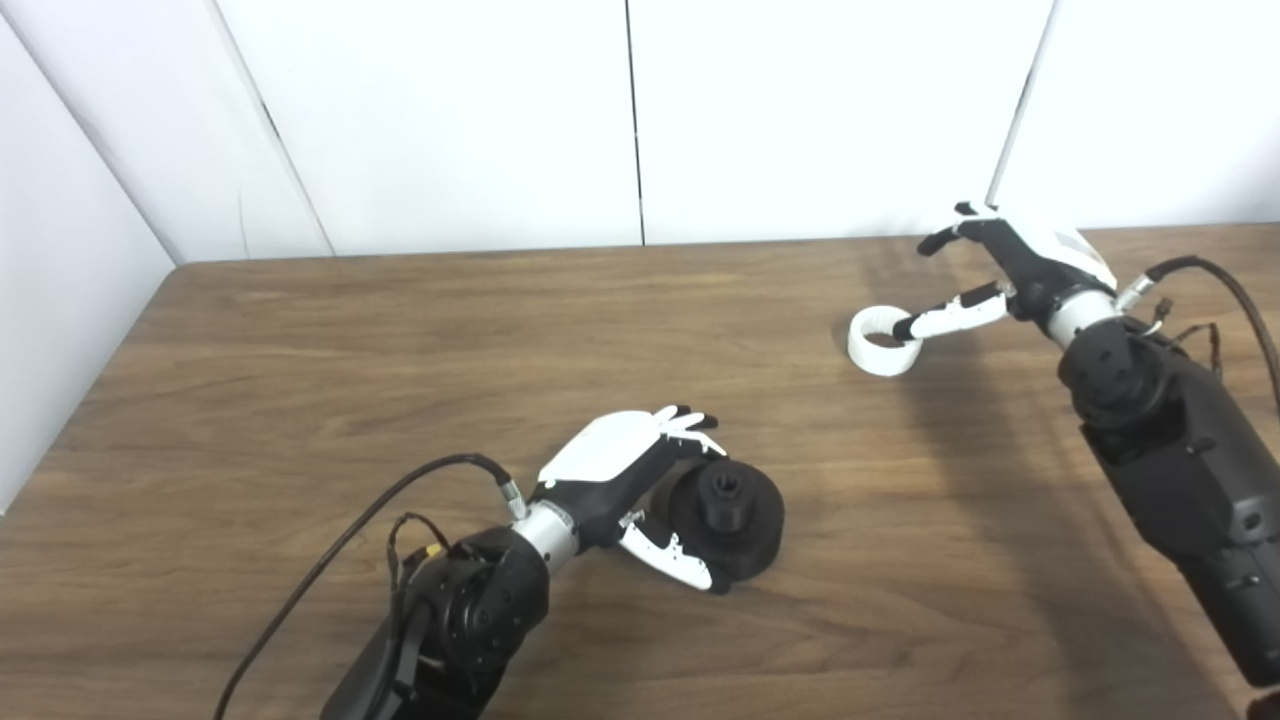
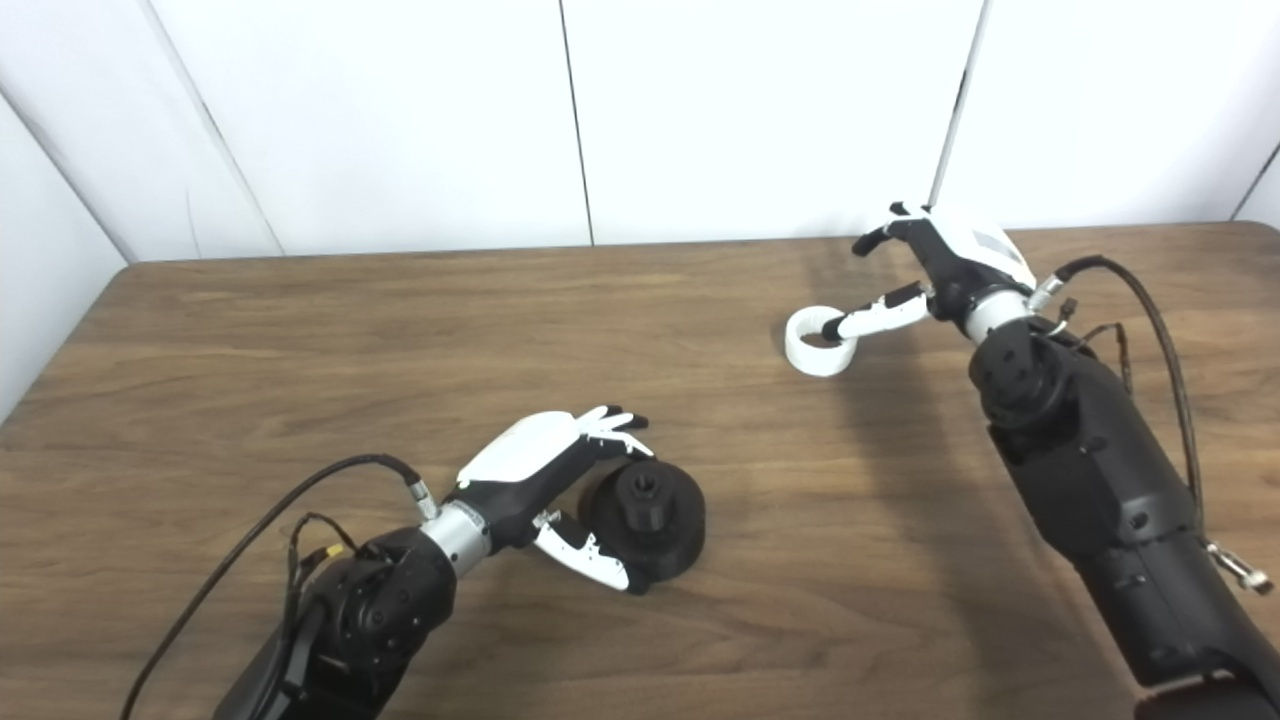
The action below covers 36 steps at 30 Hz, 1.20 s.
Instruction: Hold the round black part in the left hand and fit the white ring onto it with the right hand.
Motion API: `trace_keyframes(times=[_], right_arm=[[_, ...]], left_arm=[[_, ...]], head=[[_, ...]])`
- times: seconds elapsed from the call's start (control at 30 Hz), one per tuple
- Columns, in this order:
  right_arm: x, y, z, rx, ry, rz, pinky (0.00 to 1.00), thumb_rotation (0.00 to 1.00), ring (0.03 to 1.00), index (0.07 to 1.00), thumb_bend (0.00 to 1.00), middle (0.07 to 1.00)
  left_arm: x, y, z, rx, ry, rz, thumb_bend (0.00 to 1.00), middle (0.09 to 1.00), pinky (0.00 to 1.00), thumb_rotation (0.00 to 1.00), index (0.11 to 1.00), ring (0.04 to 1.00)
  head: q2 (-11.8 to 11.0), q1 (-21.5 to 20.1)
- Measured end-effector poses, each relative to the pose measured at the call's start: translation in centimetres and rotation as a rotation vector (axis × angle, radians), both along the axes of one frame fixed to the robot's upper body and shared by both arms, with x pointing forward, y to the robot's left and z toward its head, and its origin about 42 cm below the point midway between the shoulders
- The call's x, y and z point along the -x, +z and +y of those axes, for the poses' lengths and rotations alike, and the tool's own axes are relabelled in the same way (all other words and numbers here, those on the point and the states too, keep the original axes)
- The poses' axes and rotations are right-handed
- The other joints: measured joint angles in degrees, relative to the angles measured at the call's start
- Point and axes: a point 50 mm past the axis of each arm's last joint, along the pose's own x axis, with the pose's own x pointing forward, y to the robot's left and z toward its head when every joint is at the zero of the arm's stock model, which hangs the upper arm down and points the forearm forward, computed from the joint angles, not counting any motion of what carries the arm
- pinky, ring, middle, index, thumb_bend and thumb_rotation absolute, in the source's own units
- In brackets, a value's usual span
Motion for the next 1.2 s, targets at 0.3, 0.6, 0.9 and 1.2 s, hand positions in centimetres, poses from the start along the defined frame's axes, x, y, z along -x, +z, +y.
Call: trace_keyframes(times=[0.3, 0.6, 0.9, 1.2], right_arm=[[-0.1, -0.4, 1.1, 0.033, 0.056, 0.071, 1.0, 0.39, 1.0, 0.75, 0.97, 0.961], [-0.1, -1.0, 1.8, 0.041, 0.097, 0.095, 1.0, 0.4, 1.0, 0.737, 0.97, 0.945], [-0.2, -1.7, 2.4, 0.041, 0.105, 0.117, 1.0, 0.38, 1.0, 0.747, 0.95, 0.954], [-0.3, -2.2, 2.2, 0.039, 0.093, 0.134, 1.0, 0.39, 1.0, 0.759, 0.93, 0.958]], left_arm=[[-0.2, 0.0, 0.0, -0.002, -0.003, -0.002, 0.86, 0.962, 0.97, 0.3, 0.684, 1.0], [-0.7, -0.1, -0.1, -0.006, -0.002, -0.004, 0.87, 0.957, 0.95, 0.31, 0.68, 1.0], [-0.9, -0.4, -0.1, 0.005, 0.009, -0.011, 0.87, 0.959, 0.95, 0.31, 0.685, 1.0], [-0.9, -0.4, -0.1, 0.009, 0.009, -0.012, 0.87, 0.956, 0.94, 0.3, 0.678, 1.0]], head=[[-0.1, 0.1], [-0.7, 0.2], [-1.1, -0.2], [-1.5, 0.0]])
